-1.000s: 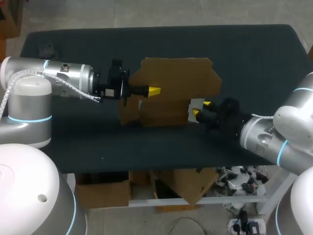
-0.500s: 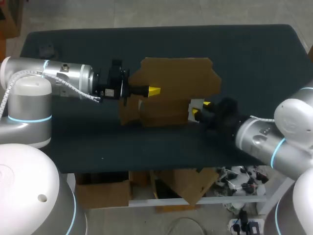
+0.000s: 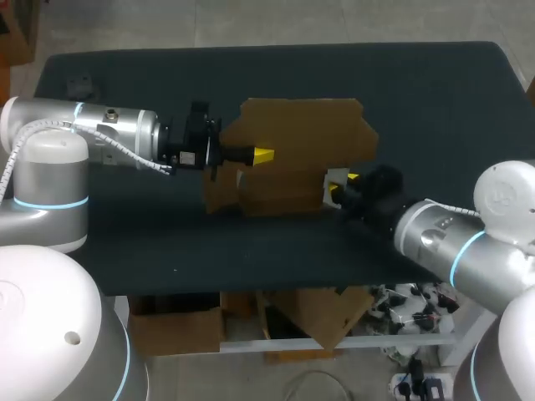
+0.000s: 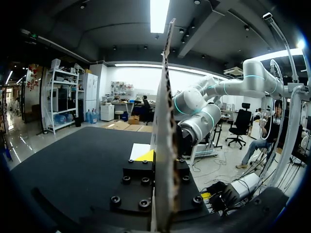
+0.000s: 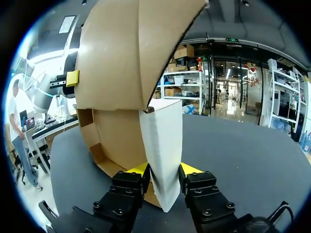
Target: Assemble the packaging by folding the flat box into shape, placing the metal phone stand inside, and closing the box properly
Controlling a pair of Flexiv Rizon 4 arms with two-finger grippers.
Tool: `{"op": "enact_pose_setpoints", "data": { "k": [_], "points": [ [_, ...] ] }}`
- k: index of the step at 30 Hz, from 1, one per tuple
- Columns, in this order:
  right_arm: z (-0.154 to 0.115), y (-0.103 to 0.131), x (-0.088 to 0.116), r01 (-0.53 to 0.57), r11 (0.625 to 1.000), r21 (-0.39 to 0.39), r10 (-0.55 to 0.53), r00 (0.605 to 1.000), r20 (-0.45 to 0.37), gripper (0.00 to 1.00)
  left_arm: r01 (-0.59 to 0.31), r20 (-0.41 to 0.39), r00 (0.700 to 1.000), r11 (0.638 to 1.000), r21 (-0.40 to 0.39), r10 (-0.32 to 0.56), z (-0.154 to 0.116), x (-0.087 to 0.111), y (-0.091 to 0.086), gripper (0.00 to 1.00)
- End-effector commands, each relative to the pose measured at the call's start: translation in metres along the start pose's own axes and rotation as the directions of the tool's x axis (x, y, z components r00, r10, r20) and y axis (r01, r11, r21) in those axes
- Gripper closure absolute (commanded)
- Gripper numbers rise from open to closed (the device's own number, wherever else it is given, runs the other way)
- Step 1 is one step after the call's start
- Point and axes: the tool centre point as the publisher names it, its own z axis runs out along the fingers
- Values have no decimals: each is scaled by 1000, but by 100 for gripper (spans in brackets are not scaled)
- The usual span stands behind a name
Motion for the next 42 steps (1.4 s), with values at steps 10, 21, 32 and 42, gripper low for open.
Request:
{"op": "enact_pose_setpoints", "data": {
  "k": [10,21,32,42],
  "points": [
    [0,1,2,-19,1000,20,9,914,407,70,0,-2,1000,1000,0,0,1,0,4,100],
    [2,0,1,-22,999,46,-2,891,454,74,0,-2,1000,1000,0,0,1,0,4,100],
    [1,-2,1,-18,998,63,-14,877,481,96,0,-2,1000,1000,0,0,1,0,4,100],
    [-4,-2,2,-6,997,74,-31,871,490,100,0,-2,1000,1000,0,0,1,0,4,100]
  ]
}}
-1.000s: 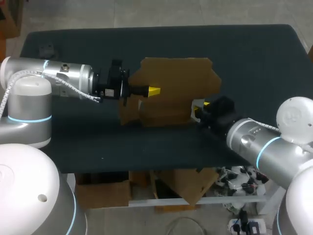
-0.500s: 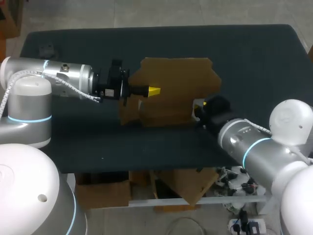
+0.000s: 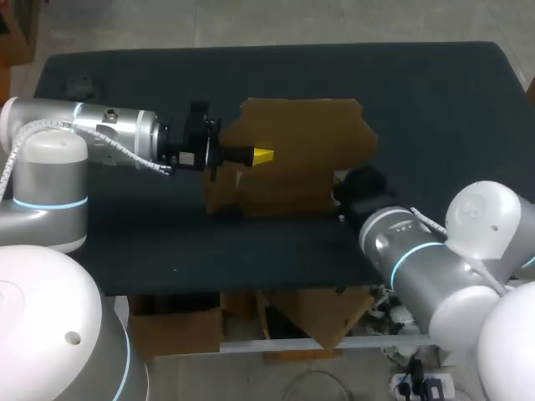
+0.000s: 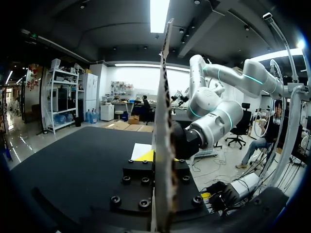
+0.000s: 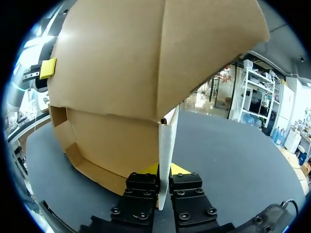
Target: Assemble the packaging by folding the flat box into shape, placing the metal phone stand inside, and closing the box properly
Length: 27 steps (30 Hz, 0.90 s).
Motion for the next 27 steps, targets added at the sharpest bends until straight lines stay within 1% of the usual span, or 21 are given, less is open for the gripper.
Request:
{"op": "enact_pose_setpoints", "data": {
  "k": [1,3,4,5,6,7,9,10,19,25,27],
  "points": [
    [-4,-1,7,7,1000,-2,-7,980,199,100,-3,1,1000,1000,-3,3,2,0,3,100],
    [-5,-1,7,10,1000,-4,-9,981,195,100,-15,8,1000,1000,-18,15,2,0,2,100],
    [-6,-1,6,11,1000,-5,-10,981,194,100,-17,12,1000,1000,-24,18,3,0,1,95],
    [-7,0,6,13,1000,-5,-11,981,193,100,-19,11,1000,999,-25,19,3,1,1,84],
    [-8,0,5,15,1000,-7,-13,982,189,100,-27,11,1000,999,-31,27,4,1,0,62],
    [-8,0,5,15,1000,-8,-13,982,186,100,-30,13,999,999,-35,30,4,1,-1,54],
    [-10,-1,3,13,1000,-13,-11,984,177,100,-33,14,999,999,-37,33,5,2,-2,8],
    [-11,-1,3,12,1000,-14,-10,985,172,100,-35,15,999,999,-38,36,5,2,-3,0],
    [-15,0,-3,17,1000,-14,-15,989,146,100,-56,26,998,997,-49,58,7,4,-7,0],
    [-17,2,-8,12,1000,-10,-11,995,103,100,-89,35,995,993,-73,92,6,7,-7,0],
    [-18,3,-10,11,1000,-7,-10,997,76,100,-113,42,992,991,-73,116,2,8,-6,0]
  ]
}}
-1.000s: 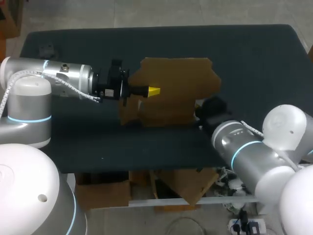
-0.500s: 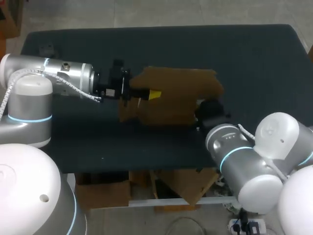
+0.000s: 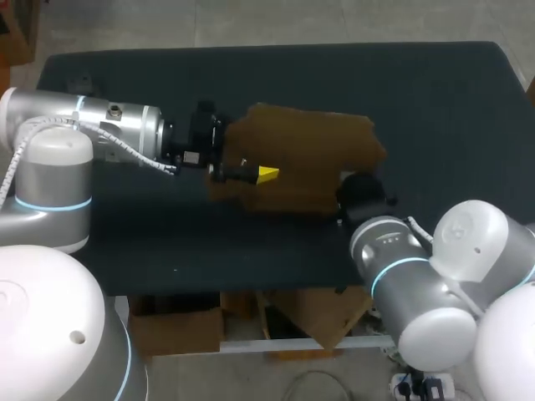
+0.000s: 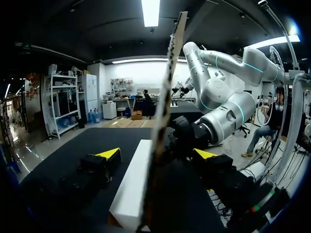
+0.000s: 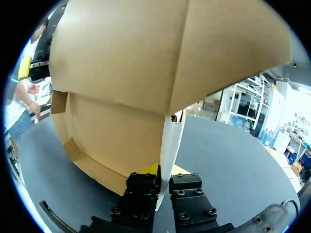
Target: Assemble the packaging by folding the flat box into shape, placing the metal phone stand inside, and closing the box properly
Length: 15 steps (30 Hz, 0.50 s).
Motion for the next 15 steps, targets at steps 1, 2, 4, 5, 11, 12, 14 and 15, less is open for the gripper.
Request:
{"op": "enact_pose_setpoints", "data": {
  "k": [1,2,4,5,11,12,14,15],
  "points": [
    [-2,3,-5,-2,1000,1,2,999,-42,100,-23,22,999,1000,-4,23,-5,6,-1,0],
    [-2,3,-6,0,1000,2,0,999,-52,100,-30,30,999,1000,-7,30,-6,6,-1,0],
    [-3,4,-7,4,1000,0,-4,997,-81,100,-39,40,998,999,-12,40,-9,6,0,0],
    [-3,4,-8,5,1000,0,-5,996,-87,100,-41,47,998,999,-11,41,-11,6,1,0],
    [-5,7,-12,5,1000,4,-5,991,-136,100,-47,75,996,999,-27,48,-19,4,2,0],
    [-5,7,-13,6,1000,6,-6,991,-136,100,-49,78,996,998,-31,51,-20,4,2,0],
    [-6,8,-14,9,1000,12,-7,990,-144,100,-56,83,995,998,-41,60,-21,5,2,0],
    [-6,9,-16,9,1000,13,-7,989,-146,100,-60,84,994,997,-45,64,-22,6,2,0]
  ]
}}
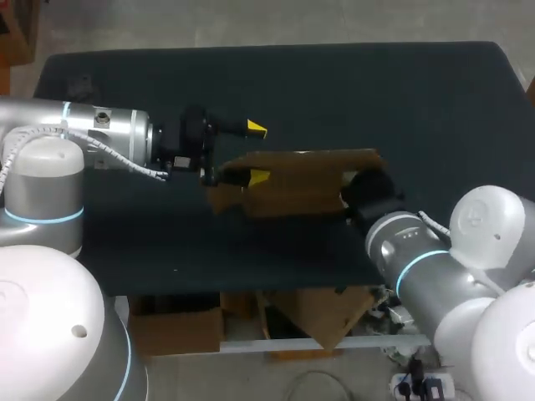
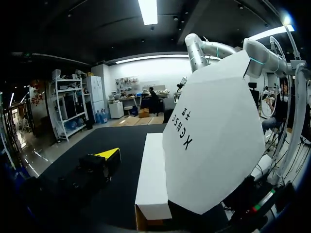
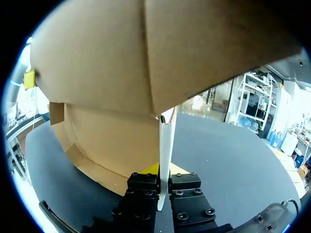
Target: Assemble the packaging by folding the flat box into shape, placing the metal phone stand inside, and closing the box properly
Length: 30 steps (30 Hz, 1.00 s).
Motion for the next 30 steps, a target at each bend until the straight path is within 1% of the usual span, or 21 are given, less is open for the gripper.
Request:
{"op": "enact_pose_setpoints", "data": {
  "k": [1,2,5,7,13,14,18,19,24,30],
  "points": [
    [-5,6,-10,-1,1000,14,2,998,-59,100,-9,14,1000,1000,-17,9,-5,6,-3,0],
    [-5,6,-11,-6,1000,18,8,997,-74,100,-11,16,1000,1000,-24,12,-5,6,-3,0],
    [-6,6,-15,-19,999,29,22,996,-87,100,-12,30,999,999,-43,13,-8,7,-1,0],
    [-4,6,-18,-41,999,36,45,990,-132,100,-15,41,999,999,-50,18,-11,7,0,0],
    [-3,5,-24,-62,997,51,70,980,-187,100,-31,65,997,996,-88,37,-20,7,6,0],
    [-3,5,-25,-64,997,49,73,976,-206,100,-34,67,997,995,-93,41,-21,7,7,0],
    [-2,5,-29,-69,996,61,82,962,-261,100,-60,60,996,994,-92,65,-26,7,8,0],
    [-2,6,-30,-65,996,67,81,962,-260,100,-66,55,996,994,-90,71,-27,8,8,0],
    [-2,8,-37,-68,994,86,92,944,-316,100,-82,49,995,991,-104,87,-33,7,7,0],
    [-1,8,-42,-57,992,115,94,933,-348,100,-98,39,994,987,-126,104,-40,7,9,0]
  ]
}}
